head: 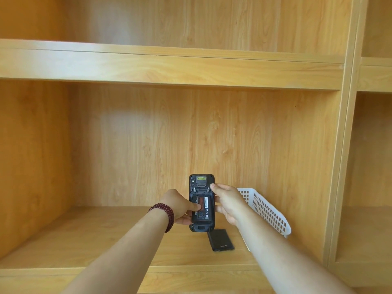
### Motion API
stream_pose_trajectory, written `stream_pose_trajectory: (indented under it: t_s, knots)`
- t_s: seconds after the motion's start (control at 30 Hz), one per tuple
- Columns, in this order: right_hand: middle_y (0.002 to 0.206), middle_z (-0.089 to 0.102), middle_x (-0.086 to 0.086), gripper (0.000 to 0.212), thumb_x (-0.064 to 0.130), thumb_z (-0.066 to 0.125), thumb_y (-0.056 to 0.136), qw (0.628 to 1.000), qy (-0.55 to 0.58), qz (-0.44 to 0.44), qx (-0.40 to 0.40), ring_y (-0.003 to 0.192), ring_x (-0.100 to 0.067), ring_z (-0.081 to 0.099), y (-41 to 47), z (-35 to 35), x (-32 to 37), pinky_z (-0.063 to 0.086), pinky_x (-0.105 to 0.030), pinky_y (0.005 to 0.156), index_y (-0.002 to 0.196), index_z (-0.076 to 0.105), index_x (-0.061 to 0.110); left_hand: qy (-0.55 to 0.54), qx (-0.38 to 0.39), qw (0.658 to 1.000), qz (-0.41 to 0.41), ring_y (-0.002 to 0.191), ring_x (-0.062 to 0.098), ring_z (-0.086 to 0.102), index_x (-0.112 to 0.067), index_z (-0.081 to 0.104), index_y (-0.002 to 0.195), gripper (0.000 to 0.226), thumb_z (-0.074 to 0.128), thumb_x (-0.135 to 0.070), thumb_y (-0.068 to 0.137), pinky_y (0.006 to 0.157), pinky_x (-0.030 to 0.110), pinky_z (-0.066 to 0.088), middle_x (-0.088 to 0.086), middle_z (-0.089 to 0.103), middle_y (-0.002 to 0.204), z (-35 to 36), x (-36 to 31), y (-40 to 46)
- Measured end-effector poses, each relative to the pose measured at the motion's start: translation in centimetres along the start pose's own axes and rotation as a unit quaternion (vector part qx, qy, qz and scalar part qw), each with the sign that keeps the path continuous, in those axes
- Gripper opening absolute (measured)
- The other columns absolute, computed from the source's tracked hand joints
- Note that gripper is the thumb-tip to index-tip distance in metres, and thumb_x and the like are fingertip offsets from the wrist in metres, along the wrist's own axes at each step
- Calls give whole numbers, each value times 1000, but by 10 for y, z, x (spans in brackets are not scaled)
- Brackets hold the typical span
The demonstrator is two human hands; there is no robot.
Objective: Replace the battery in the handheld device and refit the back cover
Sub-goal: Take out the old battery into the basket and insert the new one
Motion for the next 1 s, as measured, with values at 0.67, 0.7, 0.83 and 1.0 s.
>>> stream_pose_trajectory:
  t_s: [0.67, 0.7, 0.83, 1.0]
  knots:
    - [125, 69, -10, 31, 23, 60, 97, 996, 15, -17, 86, 119, -24, 63, -2, -1, 14, 48, -50, 105, 125, 62, 9, -45, 42, 996, 67, 89, 26, 74, -2, 62, 115, 38, 76, -2, 80, 80, 45, 61, 13, 76, 99, -18, -2, 21]
    - [128, 67, -9, 44, 24, 67, 93, 994, -9, -8, 109, 120, -24, 62, -3, -3, 13, 48, -51, 104, 133, 56, 12, -51, 40, 995, 73, 88, 26, 74, -2, 62, 113, 35, 76, -2, 81, 78, 44, 62, 13, 76, 98, -19, -1, 22]
    - [124, 69, -6, 83, 2, 74, 83, 983, -105, -1, 149, 111, -24, 68, -6, -6, 10, 57, -50, 89, 149, 35, 33, -67, 41, 992, 96, 88, 24, 74, -3, 64, 110, 31, 76, -7, 82, 71, 39, 62, 11, 76, 98, -19, 0, 25]
    - [121, 71, -7, 85, -4, 71, 84, 989, -84, -27, 120, 109, -25, 69, -6, -6, 13, 55, -54, 91, 152, 33, 28, -54, 92, 988, 114, 94, 24, 73, -17, 60, 120, 41, 75, -7, 83, 77, 40, 61, 8, 74, 105, -19, 0, 23]
Point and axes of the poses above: each hand's wrist, its own y-axis towards the middle knuckle, its own z-axis out of the palm, x = y × z, the point moved 2 cm from there along y, towards the middle knuckle
